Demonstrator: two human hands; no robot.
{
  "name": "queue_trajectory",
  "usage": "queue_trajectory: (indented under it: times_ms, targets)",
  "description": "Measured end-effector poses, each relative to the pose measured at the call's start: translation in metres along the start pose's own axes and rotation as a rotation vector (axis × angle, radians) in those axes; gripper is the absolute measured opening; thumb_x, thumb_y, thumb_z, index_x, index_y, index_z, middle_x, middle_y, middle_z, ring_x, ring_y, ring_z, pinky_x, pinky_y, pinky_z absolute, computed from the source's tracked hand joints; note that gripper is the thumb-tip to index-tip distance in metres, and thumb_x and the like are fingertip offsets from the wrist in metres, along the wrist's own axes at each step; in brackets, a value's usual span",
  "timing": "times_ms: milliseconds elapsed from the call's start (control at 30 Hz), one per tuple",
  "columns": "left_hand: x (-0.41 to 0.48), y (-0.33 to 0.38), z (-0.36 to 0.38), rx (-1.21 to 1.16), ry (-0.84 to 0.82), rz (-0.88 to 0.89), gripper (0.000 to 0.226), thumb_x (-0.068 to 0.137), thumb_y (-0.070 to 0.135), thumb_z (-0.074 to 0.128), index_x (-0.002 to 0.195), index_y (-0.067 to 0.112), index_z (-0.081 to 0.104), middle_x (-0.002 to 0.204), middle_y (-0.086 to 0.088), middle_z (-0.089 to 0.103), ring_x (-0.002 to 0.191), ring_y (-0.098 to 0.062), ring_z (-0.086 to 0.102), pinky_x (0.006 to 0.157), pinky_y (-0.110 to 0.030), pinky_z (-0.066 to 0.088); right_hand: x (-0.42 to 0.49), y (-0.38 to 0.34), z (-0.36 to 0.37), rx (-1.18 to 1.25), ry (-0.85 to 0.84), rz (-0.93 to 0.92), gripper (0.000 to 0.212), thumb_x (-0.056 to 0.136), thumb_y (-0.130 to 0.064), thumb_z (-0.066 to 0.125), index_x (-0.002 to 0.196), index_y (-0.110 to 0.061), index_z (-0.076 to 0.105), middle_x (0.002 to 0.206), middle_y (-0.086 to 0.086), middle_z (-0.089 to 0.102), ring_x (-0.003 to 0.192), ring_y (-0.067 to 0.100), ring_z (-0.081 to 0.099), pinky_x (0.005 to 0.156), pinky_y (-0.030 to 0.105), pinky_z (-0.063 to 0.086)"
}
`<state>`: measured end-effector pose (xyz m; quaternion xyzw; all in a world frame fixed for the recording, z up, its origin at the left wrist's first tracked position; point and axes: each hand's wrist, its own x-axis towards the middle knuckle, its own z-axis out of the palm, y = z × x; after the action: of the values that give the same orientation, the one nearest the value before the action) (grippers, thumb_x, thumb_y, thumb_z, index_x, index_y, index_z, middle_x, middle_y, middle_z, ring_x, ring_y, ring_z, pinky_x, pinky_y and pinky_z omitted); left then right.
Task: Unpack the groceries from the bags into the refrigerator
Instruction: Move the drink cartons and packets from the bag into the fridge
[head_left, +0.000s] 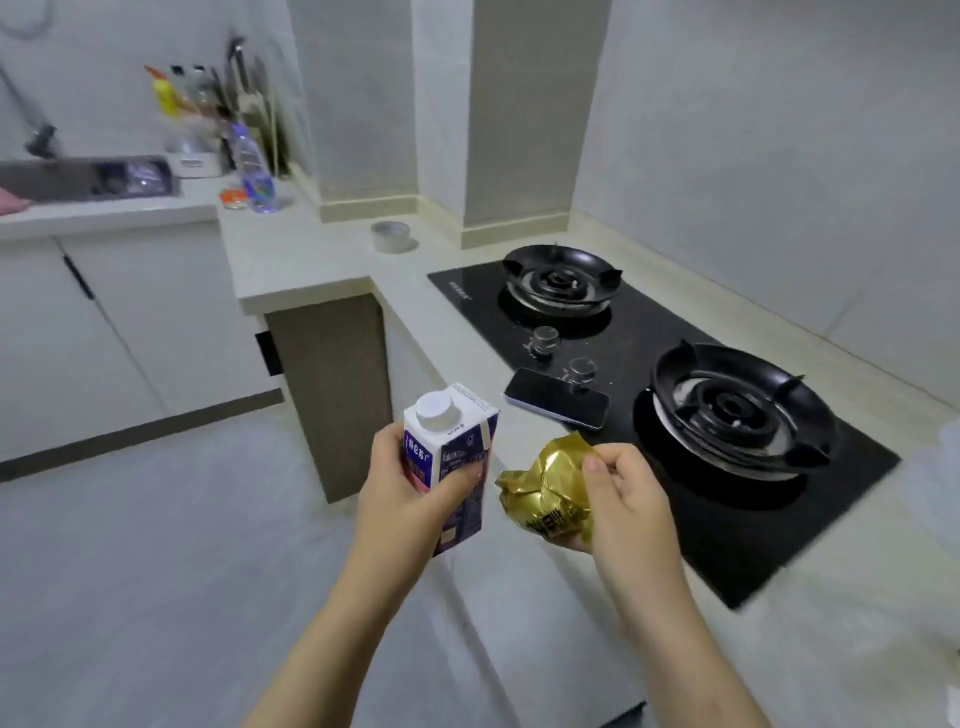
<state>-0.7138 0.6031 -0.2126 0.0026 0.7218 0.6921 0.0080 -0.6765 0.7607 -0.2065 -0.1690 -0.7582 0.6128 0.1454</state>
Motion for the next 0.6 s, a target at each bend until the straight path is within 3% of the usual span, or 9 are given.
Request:
queue_trajectory:
  times_ms: [133, 267, 367, 467, 600]
  targets:
    - [-0.016, -0.008, -0.09, 0.017, 0.194, -0.046, 0.05, 0.054, 0.039, 0.07, 0.098, 0.038, 0.047, 0.096, 0.018, 0.062, 0.082, 0.008, 0.06, 0.069, -0.02, 0.046, -0.022, -0.014, 0.084, 0.012, -0.212, 0.008, 0.02, 0.098, -0.023, 0.042, 0.084, -0.025, 0.056, 0.087, 0.0, 0.063, 0.087, 0.023, 0.062, 0.077, 0.053, 0.055]
    - [-0.044, -0.014, -0.176, 0.047, 0.403, -0.06, 0.053, 0.051, 0.046, 0.075, 0.095, 0.039, 0.047, 0.089, 0.024, 0.063, 0.079, 0.012, 0.059, 0.07, -0.022, 0.049, -0.057, -0.026, 0.166, -0.003, -0.41, -0.03, 0.022, 0.098, -0.025, 0.042, 0.082, -0.026, 0.056, 0.086, 0.003, 0.063, 0.086, 0.025, 0.063, 0.075, 0.054, 0.055]
    - [-0.074, -0.019, -0.235, 0.064, 0.558, -0.05, 0.046, 0.067, 0.029, 0.08, 0.097, 0.038, 0.046, 0.095, 0.02, 0.063, 0.082, 0.011, 0.06, 0.067, -0.017, 0.048, -0.091, -0.041, 0.223, 0.009, -0.563, -0.057, 0.022, 0.098, -0.021, 0.042, 0.082, -0.022, 0.056, 0.081, 0.002, 0.062, 0.083, 0.024, 0.062, 0.074, 0.055, 0.055]
    - [-0.108, -0.024, -0.287, 0.068, 0.734, -0.036, 0.046, 0.071, 0.022, 0.079, 0.098, 0.039, 0.046, 0.101, 0.018, 0.061, 0.088, 0.006, 0.06, 0.065, -0.013, 0.048, -0.13, -0.055, 0.273, 0.019, -0.743, -0.096, 0.021, 0.098, -0.019, 0.041, 0.083, -0.019, 0.056, 0.083, 0.005, 0.061, 0.085, 0.027, 0.061, 0.073, 0.055, 0.055]
    - [-0.164, -0.03, -0.342, 0.07, 0.96, -0.041, 0.045, 0.075, 0.015, 0.075, 0.099, 0.039, 0.045, 0.101, 0.018, 0.06, 0.085, 0.011, 0.059, 0.062, -0.009, 0.047, -0.184, -0.068, 0.334, 0.03, -0.975, -0.1, 0.021, 0.098, -0.018, 0.042, 0.083, -0.018, 0.056, 0.084, 0.007, 0.061, 0.086, 0.029, 0.062, 0.069, 0.053, 0.057]
